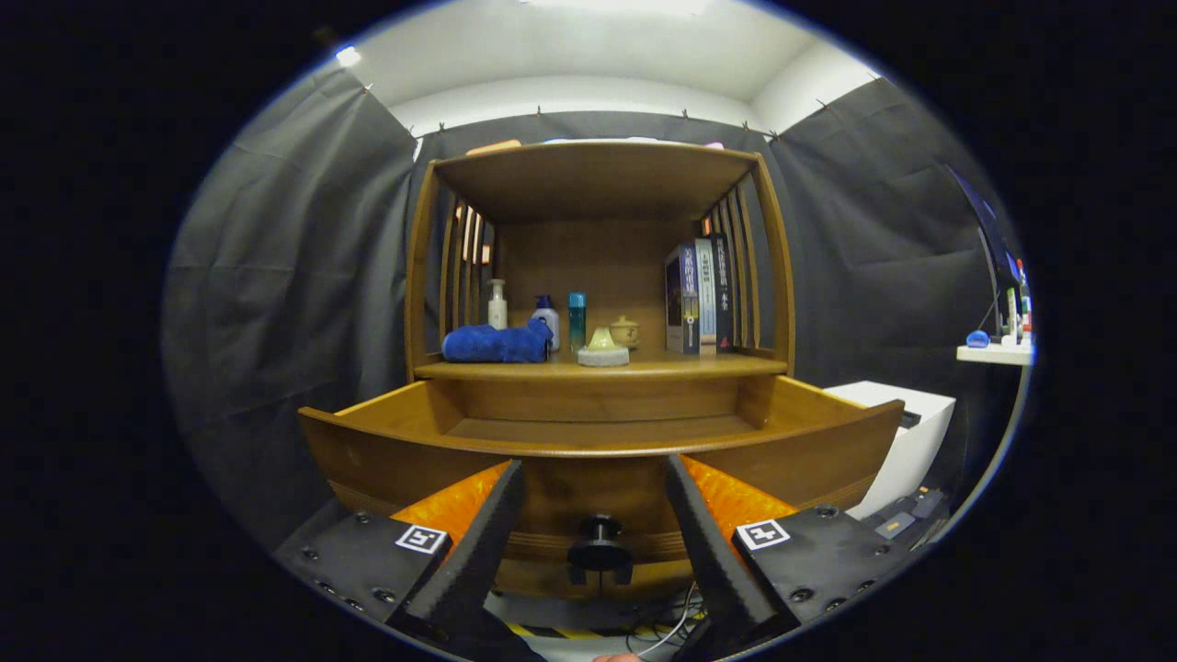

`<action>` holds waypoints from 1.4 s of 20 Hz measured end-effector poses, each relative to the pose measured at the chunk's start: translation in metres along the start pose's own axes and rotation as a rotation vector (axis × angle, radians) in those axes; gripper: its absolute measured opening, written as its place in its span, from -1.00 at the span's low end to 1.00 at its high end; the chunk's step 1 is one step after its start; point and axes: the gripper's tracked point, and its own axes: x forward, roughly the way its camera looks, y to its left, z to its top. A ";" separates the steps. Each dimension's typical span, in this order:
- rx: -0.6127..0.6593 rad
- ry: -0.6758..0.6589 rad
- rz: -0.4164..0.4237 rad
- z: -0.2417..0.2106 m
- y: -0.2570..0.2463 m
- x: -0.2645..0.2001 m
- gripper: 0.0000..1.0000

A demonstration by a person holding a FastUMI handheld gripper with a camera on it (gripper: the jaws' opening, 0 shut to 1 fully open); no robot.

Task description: Pull open the drawer, take out the items inside it, and place them on the countertop above the cabinet.

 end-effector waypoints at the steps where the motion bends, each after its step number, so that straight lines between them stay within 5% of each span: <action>1: 0.005 0.011 -0.005 -0.004 -0.002 0.002 0.97; 17: 0.027 0.011 -0.013 -0.003 -0.002 0.022 0.96; 28: 0.002 0.016 -0.019 0.007 -0.001 0.078 0.96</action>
